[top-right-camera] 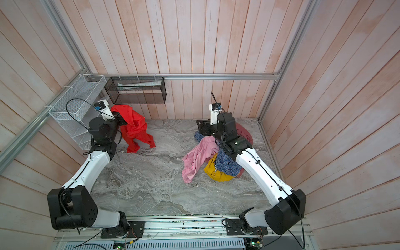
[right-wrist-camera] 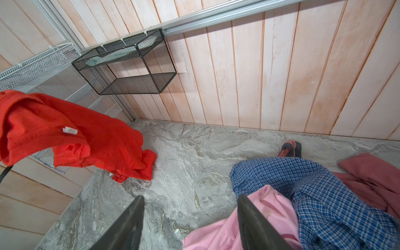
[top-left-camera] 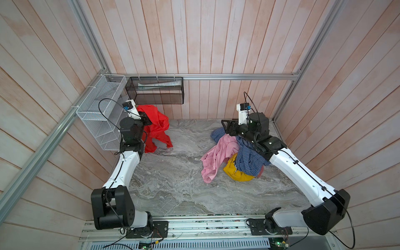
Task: Pick out a specific cloth from the pile
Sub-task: 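Lower the red shirt onto the table with the left gripper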
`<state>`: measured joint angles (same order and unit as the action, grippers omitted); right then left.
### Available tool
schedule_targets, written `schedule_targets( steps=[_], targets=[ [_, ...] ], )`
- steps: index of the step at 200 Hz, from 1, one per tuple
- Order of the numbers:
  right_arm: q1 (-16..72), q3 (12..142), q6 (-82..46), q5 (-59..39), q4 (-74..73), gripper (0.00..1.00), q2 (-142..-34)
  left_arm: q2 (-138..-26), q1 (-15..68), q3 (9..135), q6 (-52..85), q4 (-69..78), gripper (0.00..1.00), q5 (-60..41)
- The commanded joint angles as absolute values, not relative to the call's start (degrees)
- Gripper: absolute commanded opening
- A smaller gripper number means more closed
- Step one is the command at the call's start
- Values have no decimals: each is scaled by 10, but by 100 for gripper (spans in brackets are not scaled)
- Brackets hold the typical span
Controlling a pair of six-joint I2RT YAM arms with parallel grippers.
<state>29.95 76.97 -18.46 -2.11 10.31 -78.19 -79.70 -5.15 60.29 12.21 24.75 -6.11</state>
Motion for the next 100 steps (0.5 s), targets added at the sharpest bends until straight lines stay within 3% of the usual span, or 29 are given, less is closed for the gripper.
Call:
schedule_targets(
  steps=[1, 46, 100],
  targets=[
    [301, 766, -189, -34, 94, 68, -781, -748, -54, 558, 109, 205, 0, -43],
    [302, 783, -185, -53, 101, 68, -803, -693, -54, 482, 89, 104, 0, -11],
    [304, 784, -188, -63, 103, 67, -809, -759, -54, 515, 83, -46, 0, -3]
  ],
)
